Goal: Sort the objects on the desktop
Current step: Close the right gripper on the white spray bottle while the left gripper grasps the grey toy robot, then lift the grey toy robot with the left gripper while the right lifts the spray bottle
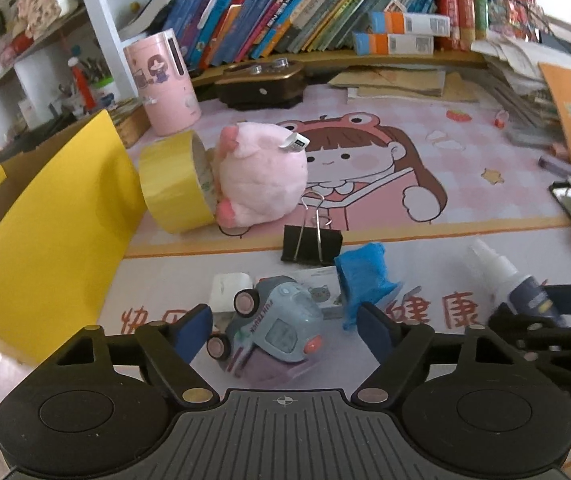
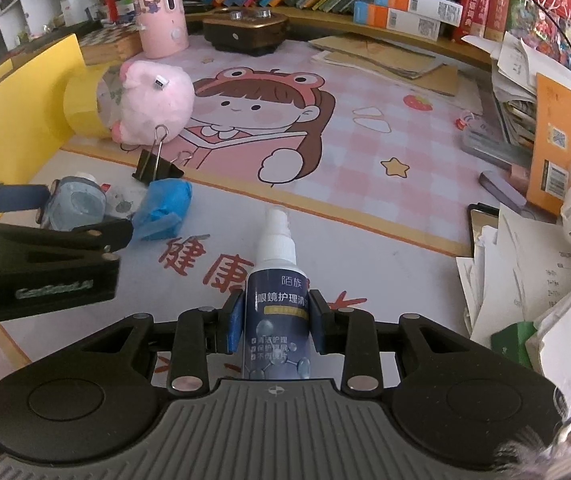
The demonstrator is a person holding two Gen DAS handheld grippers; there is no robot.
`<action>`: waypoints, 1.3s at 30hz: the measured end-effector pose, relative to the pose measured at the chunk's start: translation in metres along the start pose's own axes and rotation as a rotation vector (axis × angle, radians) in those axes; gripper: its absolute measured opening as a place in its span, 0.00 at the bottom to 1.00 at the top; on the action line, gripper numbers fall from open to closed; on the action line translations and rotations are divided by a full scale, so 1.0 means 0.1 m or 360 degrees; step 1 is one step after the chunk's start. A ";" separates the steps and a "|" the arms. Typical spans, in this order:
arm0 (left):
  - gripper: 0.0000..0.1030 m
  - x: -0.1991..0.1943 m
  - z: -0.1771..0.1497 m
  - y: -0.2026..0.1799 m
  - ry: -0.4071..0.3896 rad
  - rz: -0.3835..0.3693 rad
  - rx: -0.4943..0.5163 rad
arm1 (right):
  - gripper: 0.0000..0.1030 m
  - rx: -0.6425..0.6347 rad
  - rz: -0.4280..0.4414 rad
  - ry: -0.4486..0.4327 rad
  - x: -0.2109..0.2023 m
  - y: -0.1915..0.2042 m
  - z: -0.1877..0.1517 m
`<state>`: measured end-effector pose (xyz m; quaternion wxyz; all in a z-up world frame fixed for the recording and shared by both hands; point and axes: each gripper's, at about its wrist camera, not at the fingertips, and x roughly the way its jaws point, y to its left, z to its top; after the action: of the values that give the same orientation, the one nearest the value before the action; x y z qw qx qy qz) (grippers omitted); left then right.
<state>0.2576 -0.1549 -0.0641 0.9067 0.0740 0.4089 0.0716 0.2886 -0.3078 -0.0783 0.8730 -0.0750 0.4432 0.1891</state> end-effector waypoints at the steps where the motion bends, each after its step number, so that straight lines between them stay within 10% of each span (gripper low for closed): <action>1: 0.70 0.01 -0.01 -0.01 -0.0004 0.0016 0.0011 | 0.30 -0.0006 -0.0002 0.0000 0.00 0.00 -0.01; 6: 0.46 -0.04 -0.02 0.05 -0.0047 0.0049 0.0005 | 0.30 -0.0019 -0.0008 0.0001 0.00 0.01 -0.01; 39: 0.45 -0.74 -0.07 0.51 -0.0095 -0.0249 -0.0485 | 0.29 0.0017 0.0107 -0.0143 -0.35 0.06 0.05</action>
<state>0.2003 -0.1187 -0.0045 0.9220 -0.0942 0.3707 0.0597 0.2713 -0.3096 -0.0465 0.8856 -0.0469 0.4070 0.2190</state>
